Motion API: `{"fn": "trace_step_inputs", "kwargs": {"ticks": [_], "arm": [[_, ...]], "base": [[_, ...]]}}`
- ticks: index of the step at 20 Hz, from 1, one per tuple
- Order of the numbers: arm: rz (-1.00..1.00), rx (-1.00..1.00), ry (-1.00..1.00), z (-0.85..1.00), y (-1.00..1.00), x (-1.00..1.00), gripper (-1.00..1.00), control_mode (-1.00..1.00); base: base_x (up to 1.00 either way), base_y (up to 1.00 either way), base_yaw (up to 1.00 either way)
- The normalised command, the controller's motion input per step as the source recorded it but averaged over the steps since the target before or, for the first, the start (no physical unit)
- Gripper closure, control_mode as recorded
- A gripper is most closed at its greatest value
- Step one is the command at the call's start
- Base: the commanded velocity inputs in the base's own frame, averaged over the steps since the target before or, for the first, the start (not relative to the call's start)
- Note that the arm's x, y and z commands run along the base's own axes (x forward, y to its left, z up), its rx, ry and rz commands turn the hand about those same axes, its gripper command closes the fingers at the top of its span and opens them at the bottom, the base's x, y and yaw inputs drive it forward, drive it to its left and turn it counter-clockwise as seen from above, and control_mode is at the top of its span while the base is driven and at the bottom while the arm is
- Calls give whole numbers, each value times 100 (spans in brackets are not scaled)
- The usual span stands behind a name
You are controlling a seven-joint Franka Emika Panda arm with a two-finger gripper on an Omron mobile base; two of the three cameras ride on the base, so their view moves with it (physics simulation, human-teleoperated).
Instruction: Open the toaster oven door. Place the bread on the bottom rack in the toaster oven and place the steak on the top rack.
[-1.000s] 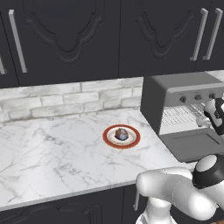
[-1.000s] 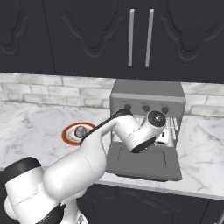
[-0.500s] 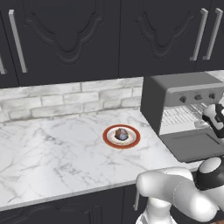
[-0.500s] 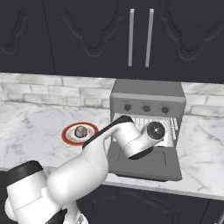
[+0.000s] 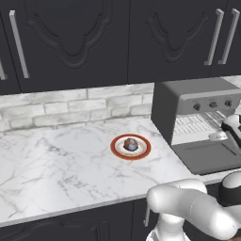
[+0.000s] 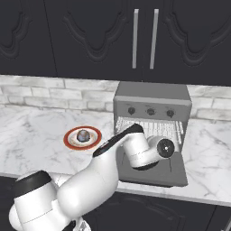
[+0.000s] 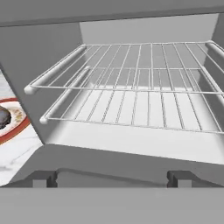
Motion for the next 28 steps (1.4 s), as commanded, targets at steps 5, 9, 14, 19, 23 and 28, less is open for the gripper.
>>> {"fn": "trace_step_inputs", "kwargs": {"ticks": [5, 9, 14, 19, 23, 28], "arm": [[6, 0, -14, 0, -2, 17, -100, -100], [0, 0, -10, 0, 3, 18, -100, -100], [-3, 0, -6, 1, 6, 14, -100, -100], [-3, 0, -8, 0, 0, 12, -100, -100], [-6, 0, -6, -1, 1, 7, -100, -100], [0, 2, 0, 0, 4, 14, -100, -100]], "base": [[0, 0, 0], [0, 0, 0], [0, 0, 0], [0, 0, 0], [0, 0, 0], [0, 0, 0]]}}
